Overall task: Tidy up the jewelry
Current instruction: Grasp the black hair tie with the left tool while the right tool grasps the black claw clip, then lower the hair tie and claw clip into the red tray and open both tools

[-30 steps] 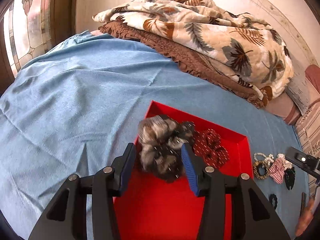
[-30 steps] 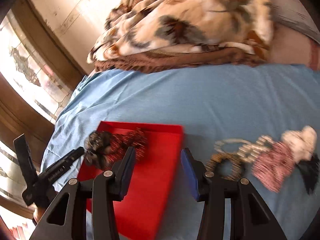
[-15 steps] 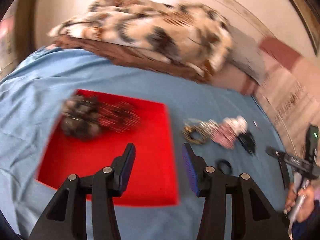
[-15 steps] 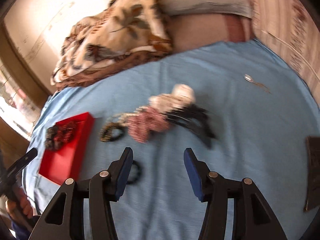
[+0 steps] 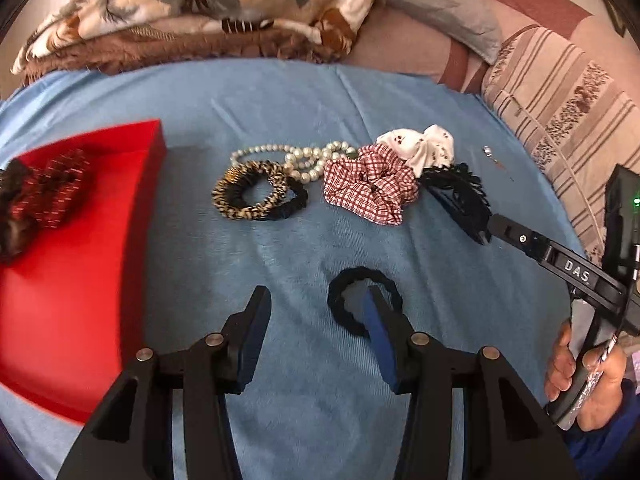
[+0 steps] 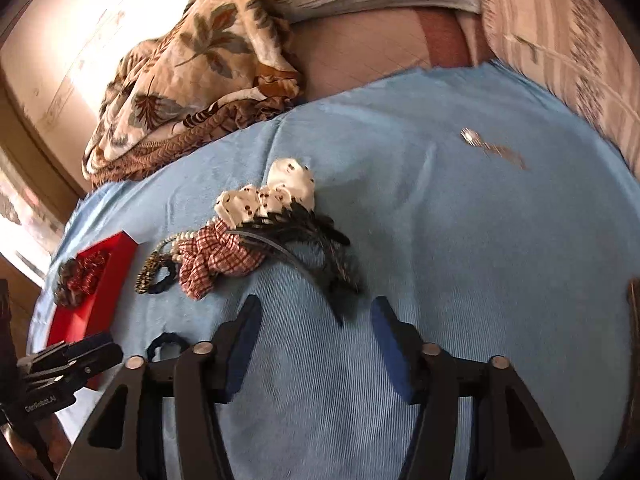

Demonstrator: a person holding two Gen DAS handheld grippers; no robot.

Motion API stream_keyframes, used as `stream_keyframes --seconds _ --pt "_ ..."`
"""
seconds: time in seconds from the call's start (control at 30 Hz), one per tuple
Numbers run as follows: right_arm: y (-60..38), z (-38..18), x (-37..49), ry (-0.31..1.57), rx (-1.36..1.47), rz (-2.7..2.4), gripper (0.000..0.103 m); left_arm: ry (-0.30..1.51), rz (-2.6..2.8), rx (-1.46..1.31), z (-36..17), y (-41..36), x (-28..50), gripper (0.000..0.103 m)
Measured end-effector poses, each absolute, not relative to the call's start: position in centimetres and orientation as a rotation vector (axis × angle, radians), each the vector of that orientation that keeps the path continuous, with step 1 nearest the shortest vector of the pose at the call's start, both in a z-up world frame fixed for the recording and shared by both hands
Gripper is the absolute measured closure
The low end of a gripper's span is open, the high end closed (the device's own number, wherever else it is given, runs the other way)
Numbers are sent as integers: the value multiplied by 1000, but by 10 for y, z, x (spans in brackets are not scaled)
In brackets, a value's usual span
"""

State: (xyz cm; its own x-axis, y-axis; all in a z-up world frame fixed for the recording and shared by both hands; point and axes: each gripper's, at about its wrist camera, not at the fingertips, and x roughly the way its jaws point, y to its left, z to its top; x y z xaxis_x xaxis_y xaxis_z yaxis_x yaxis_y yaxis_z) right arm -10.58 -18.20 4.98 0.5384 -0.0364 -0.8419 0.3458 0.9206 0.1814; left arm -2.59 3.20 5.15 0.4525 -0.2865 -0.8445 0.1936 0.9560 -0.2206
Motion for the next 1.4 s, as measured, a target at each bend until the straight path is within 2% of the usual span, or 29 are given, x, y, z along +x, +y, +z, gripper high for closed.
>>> stream_keyframes --seconds 0.3,0.37,0.4,0.43,0.47,0.5,0.57,0.97,1.2,1.4 --pt "-174 32 -70 1012 155 -195 35 1082 -316 -20 26 9 -18 56" --pt "-174 28 -65 1019 154 -187 41 1075 -316 4 26 5 -19 57" --pt "-174 26 -64 1025 158 -183 50 1072 -314 12 26 3 -20 60" --pt "-173 25 -63 1028 161 -183 58 1069 -305 27 26 1 -20 75" --pt "-174 23 -62 1030 163 -186 60 1066 -290 49 25 -2 -21 90" --pt "-175 22 -61 1031 170 -191 66 1063 -284 65 25 -5 -22 91" --pt "-180 23 -64 1027 206 -194 68 1058 -296 68 27 -8 -26 94" --pt "-190 46 -113 1031 401 -203 72 954 -367 23 84 12 -62 95" --pt "-161 79 -137 1001 424 -158 72 912 -266 -15 104 71 -75 95" --pt "-107 103 -123 996 389 -68 72 906 -100 -52 110 151 -77 95"
